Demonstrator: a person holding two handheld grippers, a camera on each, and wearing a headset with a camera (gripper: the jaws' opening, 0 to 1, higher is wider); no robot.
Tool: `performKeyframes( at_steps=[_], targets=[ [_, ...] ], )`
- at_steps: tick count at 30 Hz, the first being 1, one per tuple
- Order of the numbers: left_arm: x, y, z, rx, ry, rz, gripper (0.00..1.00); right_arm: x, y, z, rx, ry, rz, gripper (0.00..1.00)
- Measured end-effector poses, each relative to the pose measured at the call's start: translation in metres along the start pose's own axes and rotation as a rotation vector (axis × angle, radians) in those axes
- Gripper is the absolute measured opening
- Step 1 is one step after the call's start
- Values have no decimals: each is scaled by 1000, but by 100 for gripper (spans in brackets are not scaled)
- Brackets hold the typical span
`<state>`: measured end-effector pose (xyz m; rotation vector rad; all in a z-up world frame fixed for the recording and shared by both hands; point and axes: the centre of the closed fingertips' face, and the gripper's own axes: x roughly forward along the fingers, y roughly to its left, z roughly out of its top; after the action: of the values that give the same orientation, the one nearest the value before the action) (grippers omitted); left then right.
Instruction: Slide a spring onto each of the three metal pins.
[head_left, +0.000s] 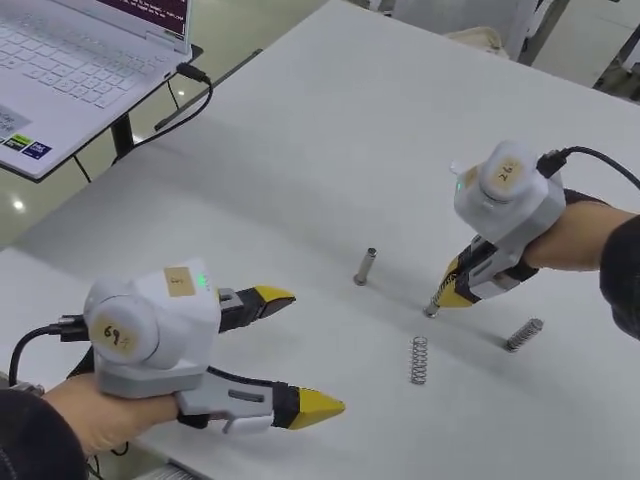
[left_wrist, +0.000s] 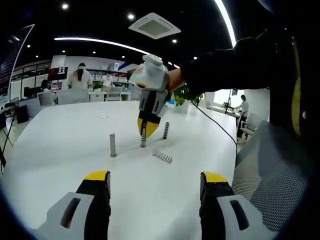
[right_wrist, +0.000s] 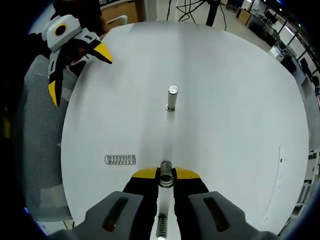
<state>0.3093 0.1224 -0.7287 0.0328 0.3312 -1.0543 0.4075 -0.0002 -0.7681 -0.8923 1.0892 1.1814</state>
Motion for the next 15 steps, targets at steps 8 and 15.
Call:
performKeyframes(
  at_steps=[8, 15],
  targets=[
    [0, 0, 1, -1, -6, -1, 70, 7, -2, -1, 5, 3, -2, 8],
    [0, 0, 0, 0, -1, 0, 70, 12, -2, -2, 12, 3, -2, 8]
  ],
)
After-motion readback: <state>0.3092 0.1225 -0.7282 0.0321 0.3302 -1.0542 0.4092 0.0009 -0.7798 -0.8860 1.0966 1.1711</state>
